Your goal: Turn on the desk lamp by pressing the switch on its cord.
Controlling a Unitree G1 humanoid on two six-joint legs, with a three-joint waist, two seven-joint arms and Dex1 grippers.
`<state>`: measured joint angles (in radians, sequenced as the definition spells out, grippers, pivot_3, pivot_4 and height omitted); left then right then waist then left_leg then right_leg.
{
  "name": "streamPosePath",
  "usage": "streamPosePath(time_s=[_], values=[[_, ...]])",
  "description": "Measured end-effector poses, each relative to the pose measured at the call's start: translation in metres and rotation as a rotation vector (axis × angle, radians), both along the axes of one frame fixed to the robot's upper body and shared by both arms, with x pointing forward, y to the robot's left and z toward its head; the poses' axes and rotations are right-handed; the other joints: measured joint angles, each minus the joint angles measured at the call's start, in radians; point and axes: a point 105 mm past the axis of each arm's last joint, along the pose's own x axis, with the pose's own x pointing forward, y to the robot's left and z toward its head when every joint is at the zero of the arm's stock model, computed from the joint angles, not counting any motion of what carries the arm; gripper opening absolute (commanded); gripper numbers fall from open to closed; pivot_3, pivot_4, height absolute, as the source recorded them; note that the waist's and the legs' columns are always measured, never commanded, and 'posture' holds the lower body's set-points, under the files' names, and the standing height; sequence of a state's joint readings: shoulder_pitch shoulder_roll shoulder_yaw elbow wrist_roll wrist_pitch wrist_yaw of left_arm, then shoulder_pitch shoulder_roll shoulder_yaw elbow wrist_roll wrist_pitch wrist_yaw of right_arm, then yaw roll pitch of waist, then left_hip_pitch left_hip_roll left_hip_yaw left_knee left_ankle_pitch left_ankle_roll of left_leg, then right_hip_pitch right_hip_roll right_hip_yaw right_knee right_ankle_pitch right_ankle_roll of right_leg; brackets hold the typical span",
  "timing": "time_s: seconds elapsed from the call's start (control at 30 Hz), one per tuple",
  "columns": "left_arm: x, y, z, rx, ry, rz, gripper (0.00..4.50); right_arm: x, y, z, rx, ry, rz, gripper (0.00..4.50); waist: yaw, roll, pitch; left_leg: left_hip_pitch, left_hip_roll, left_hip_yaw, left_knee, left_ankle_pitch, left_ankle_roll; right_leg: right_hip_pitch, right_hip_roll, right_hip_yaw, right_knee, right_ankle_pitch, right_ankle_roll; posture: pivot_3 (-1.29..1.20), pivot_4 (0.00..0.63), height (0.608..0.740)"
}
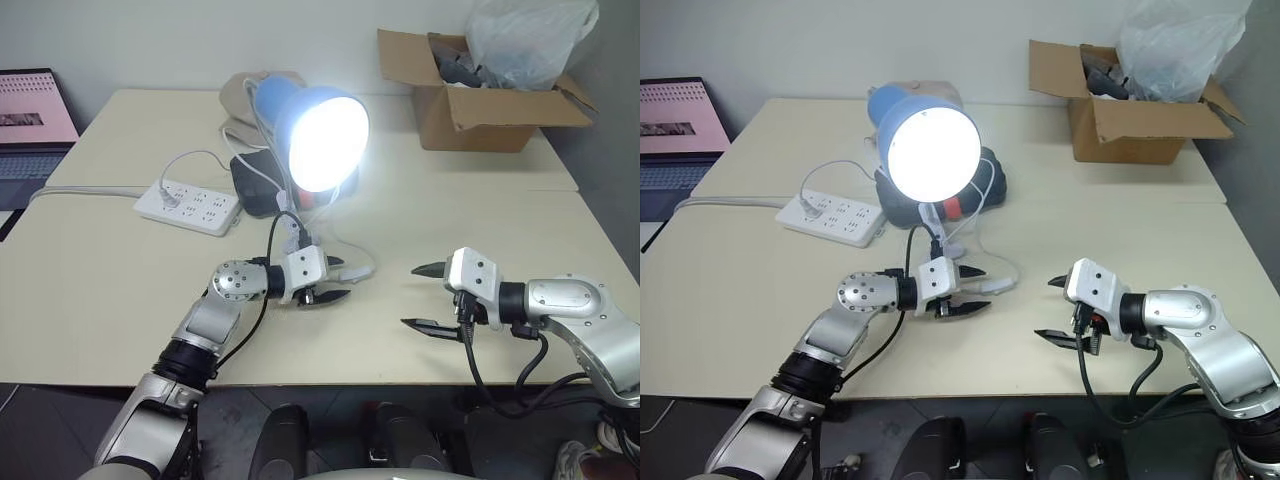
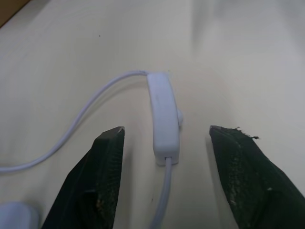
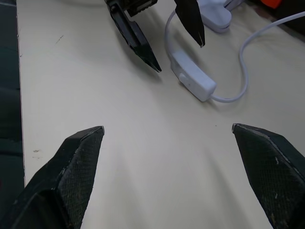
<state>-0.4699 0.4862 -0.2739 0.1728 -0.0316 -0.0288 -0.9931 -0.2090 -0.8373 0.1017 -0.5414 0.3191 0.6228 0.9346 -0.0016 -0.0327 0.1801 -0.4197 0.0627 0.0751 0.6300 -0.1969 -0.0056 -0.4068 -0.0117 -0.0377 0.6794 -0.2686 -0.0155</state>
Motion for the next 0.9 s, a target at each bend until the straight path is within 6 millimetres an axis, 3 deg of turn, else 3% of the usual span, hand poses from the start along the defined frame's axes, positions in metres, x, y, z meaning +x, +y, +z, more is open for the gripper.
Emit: streamPosePath(time_s=[0.1, 0.13, 0.27, 0.4, 0.57, 0.73, 0.9], values=[[-0.002, 0.008, 0.010, -0.029, -0.007, 0.029, 4.43, 0.002, -0.003, -0.002, 0.000, 0.008, -0.014, 4.50, 0.000, 0.000, 0.000, 0.000, 0.000, 0.000, 0.000, 0.000, 0.000, 0.000, 0.000, 0.000, 0.000, 0.000, 0.000, 0.00, 0.150, 0.740], [-0.002, 0.011, 0.013, -0.036, -0.010, 0.039, 4.47, 0.003, -0.004, -0.003, 0.000, 0.012, -0.019, 4.50, 0.000, 0.000, 0.000, 0.000, 0.000, 0.000, 0.000, 0.000, 0.000, 0.000, 0.000, 0.000, 0.000, 0.000, 0.000, 0.00, 0.150, 0.740], [-0.008, 0.021, 0.023, -0.067, -0.008, 0.067, 4.47, 0.006, -0.007, -0.004, 0.000, 0.012, -0.029, 4.50, -0.001, 0.000, 0.000, 0.000, 0.000, 0.000, 0.000, 0.000, 0.000, 0.000, 0.000, 0.000, 0.000, 0.000, 0.000, 0.00, 0.150, 0.740], [-0.030, 0.047, 0.036, -0.131, 0.035, 0.141, 4.47, 0.013, -0.021, 0.006, 0.003, -0.027, -0.067, 4.50, -0.005, 0.000, 0.000, 0.000, 0.001, 0.000, -0.001, 0.000, 0.000, 0.000, 0.000, 0.000, 0.000, 0.000, -0.001, 0.00, 0.150, 0.740], [-0.053, 0.074, 0.030, -0.149, 0.102, 0.275, 4.47, 0.012, -0.034, 0.023, 0.069, -0.068, -0.073, 4.50, -0.001, 0.000, 0.000, 0.002, 0.000, 0.001, -0.001, 0.000, 0.000, 0.001, -0.001, 0.001, -0.001, 0.000, -0.001, 0.00, 0.150, 0.740], [-0.074, 0.081, 0.029, -0.168, 0.156, 0.307, 4.47, 0.008, -0.043, 0.032, 0.069, -0.069, -0.039, 4.50, 0.001, 0.000, 0.000, 0.003, 0.000, 0.000, 0.000, 0.000, 0.000, 0.001, -0.002, 0.000, 0.000, -0.001, -0.001, 0.00, 0.150, 0.740], [-0.078, 0.087, 0.031, -0.175, 0.180, 0.323, 4.47, 0.008, -0.045, 0.030, 0.069, -0.055, -0.027, 4.50, 0.002, 0.000, 0.000, 0.003, 0.000, 0.000, -0.001, 0.000, 0.000, 0.001, -0.002, 0.000, 0.000, -0.003, -0.005, 0.00, 0.150, 0.740]])
